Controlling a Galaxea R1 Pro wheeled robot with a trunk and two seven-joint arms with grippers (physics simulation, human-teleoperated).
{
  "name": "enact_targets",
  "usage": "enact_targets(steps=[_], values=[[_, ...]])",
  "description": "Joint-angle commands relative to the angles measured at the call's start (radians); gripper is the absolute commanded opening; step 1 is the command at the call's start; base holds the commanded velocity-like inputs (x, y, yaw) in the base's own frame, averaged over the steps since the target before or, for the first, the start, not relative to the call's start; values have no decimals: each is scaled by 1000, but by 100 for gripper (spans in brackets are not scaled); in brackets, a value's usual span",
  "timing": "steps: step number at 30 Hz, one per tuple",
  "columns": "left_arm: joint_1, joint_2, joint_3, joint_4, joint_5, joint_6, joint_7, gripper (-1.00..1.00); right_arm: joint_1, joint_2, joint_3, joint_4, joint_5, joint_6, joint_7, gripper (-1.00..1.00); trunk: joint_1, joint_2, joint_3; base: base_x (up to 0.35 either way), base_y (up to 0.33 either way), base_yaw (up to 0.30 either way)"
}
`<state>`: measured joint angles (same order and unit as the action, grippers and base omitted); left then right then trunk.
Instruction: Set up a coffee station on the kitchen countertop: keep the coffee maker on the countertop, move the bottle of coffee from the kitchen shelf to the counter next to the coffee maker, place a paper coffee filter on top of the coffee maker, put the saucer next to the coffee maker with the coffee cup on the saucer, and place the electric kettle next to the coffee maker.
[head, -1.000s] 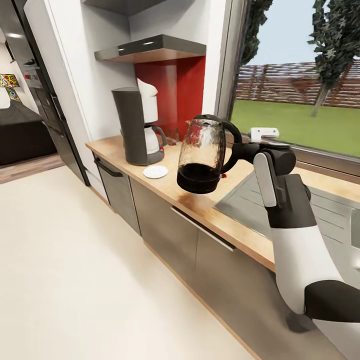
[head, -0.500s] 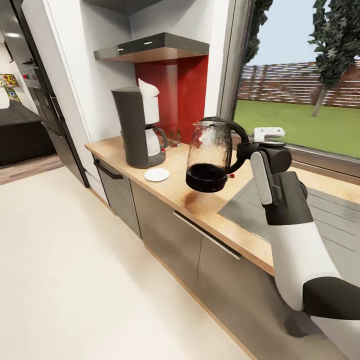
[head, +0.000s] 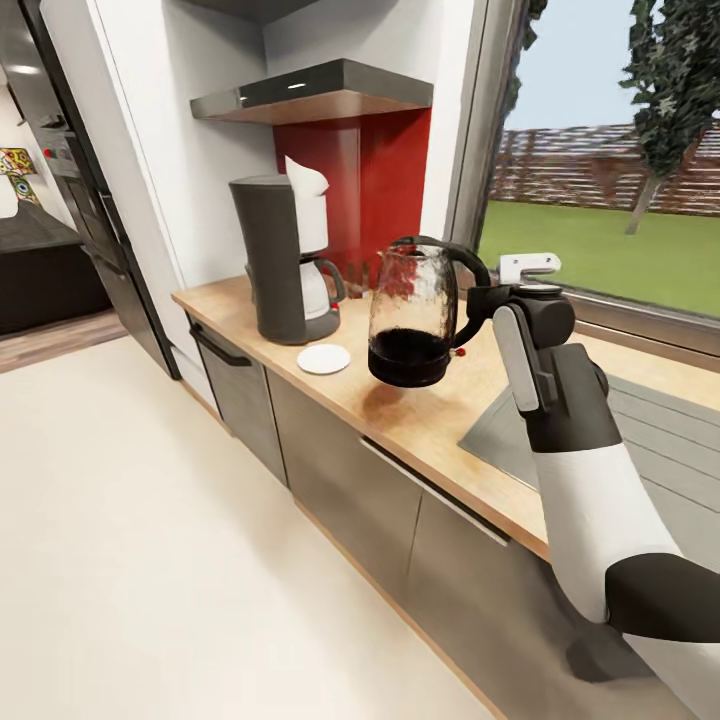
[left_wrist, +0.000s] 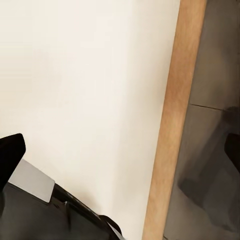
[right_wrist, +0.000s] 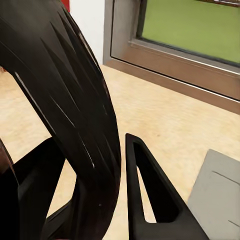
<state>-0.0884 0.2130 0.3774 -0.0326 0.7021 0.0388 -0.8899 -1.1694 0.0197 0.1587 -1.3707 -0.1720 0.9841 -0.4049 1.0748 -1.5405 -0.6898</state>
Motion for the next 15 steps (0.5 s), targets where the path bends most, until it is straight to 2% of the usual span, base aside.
enact_targets(steps=[1,6,15], values=[[-1,0,5,1,-1,4,-3,100,-1,0,1,-1,-8,2,-12,-100,0,0,-1,31,23,0],[-1,0,5,1,-1,4,-4,100,-1,0,1,-1,-7,3,-43,-100,0,0,-1,45,29,0],[-1,0,5,1,-1,4,-3,100,-1,0,1,-1,-7,0,-64,-100,0,0,-1,194,98,0]])
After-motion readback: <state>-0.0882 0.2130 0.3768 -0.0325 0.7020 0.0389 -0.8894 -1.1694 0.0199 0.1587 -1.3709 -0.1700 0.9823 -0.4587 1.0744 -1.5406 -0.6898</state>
